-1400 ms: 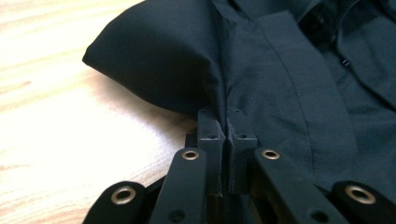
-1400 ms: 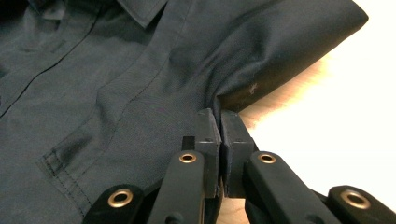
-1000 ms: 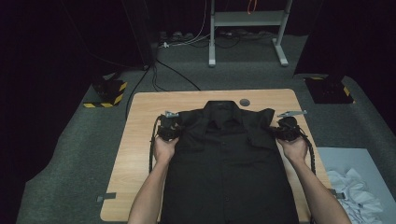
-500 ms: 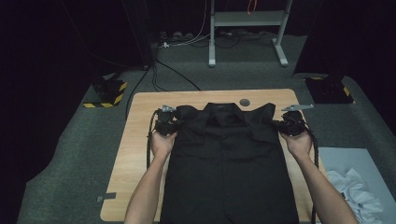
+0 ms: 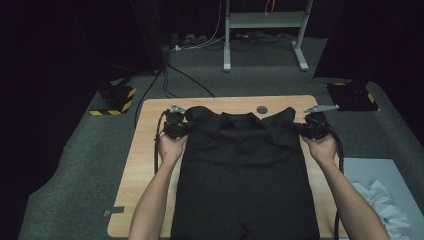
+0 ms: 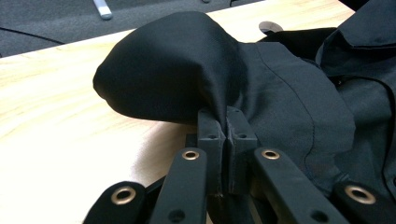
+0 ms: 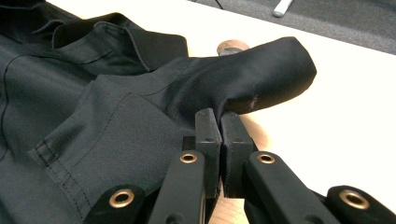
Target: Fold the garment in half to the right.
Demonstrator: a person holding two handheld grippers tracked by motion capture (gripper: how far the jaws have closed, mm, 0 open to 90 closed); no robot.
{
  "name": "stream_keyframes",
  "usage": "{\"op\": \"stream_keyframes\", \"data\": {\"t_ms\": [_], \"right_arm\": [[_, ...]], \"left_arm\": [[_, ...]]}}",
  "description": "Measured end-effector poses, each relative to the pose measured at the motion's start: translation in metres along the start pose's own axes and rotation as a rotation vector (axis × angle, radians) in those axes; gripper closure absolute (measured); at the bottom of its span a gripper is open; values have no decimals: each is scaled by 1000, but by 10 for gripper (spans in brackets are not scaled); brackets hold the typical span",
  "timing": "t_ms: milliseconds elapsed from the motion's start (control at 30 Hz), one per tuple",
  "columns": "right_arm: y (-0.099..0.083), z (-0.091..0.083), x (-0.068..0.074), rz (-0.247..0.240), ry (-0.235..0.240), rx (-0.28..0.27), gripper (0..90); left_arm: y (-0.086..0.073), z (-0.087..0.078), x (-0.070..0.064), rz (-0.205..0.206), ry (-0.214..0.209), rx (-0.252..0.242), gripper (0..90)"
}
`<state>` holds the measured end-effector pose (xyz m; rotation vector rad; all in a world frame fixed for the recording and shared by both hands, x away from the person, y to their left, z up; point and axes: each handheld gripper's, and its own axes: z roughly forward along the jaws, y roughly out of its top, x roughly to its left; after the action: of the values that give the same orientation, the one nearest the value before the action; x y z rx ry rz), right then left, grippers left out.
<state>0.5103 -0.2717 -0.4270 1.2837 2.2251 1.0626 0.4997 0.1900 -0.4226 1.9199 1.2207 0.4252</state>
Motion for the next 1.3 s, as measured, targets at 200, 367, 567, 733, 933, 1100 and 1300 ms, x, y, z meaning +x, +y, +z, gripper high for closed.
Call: {"op": "stream_keyframes", "data": {"t_ms": [200, 367, 567, 733, 933, 1100, 1300], "right_arm": [[11, -2, -1, -7, -1, -10, 879], [25, -9, -3, -15, -6, -31, 879], [44, -15, -4, -23, -18, -52, 881], [59, -22, -3, -39, -20, -76, 880], [75, -33, -5, -39, -27, -112, 880], [88, -46, -5, -36, -44, -154, 880], [100, -64, -3, -48, -59, -202, 880]], "left_arm": [[15, -1, 2, -4, 8, -12, 871], [30, -6, 4, -3, 12, -35, 871], [51, -13, 7, 4, 30, -59, 871], [62, -19, 10, -3, 40, -81, 871], [80, -27, 10, 1, 48, -121, 872], [96, -38, 7, 22, 52, -164, 872], [108, -54, 1, 38, 52, -218, 872]]}}
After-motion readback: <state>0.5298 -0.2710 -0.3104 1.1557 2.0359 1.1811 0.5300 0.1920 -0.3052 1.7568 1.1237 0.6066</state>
